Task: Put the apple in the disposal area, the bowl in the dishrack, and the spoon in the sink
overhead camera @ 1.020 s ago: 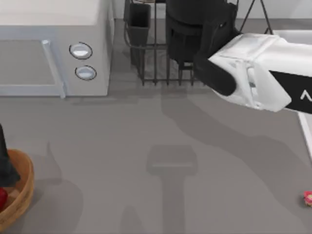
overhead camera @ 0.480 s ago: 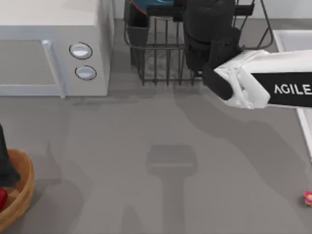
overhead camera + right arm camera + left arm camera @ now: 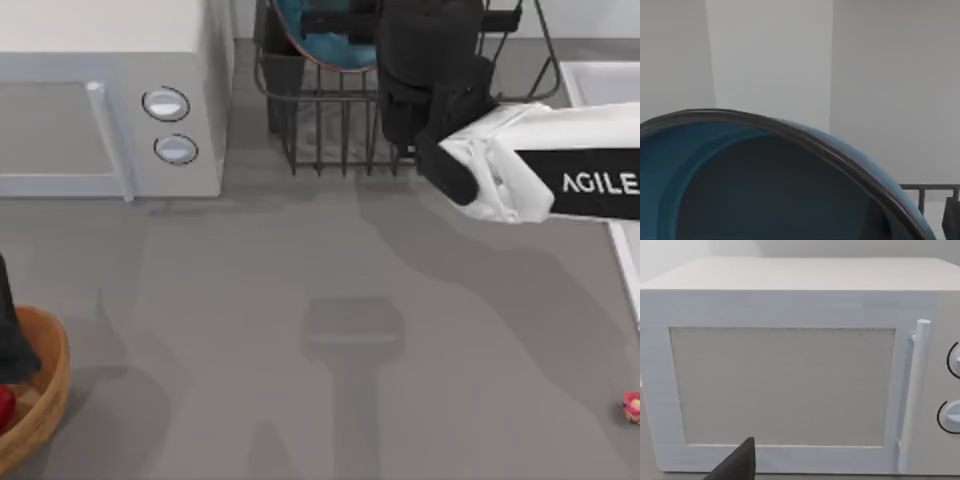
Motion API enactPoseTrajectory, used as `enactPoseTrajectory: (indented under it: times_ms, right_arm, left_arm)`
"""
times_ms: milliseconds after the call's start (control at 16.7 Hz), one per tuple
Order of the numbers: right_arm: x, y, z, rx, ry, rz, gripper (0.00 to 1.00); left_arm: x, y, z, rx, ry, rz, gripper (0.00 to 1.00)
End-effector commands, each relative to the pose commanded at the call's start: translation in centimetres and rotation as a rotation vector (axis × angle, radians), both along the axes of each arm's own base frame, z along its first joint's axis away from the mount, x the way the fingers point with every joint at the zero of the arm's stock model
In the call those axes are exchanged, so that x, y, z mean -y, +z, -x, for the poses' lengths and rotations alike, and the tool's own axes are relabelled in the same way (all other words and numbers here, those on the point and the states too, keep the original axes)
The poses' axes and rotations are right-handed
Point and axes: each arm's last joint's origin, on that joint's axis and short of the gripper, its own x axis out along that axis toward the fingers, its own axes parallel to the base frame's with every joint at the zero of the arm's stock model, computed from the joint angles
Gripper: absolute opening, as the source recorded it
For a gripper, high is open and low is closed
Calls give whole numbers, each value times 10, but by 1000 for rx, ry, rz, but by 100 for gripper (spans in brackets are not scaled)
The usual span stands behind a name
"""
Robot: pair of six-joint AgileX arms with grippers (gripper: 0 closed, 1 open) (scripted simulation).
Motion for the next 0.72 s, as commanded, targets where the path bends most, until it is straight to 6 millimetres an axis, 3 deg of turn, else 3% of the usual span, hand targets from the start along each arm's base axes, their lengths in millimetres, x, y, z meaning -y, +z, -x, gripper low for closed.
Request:
enactPoseTrajectory:
  times_ms: [360, 720]
  right_arm:
    - [0, 0, 0, 0, 0, 0, 98]
    - [0, 0, 0, 0, 0, 0, 100]
  left_arm:
    - [0, 0, 0, 0, 0, 0, 100]
    - [0, 0, 0, 0, 0, 0, 100]
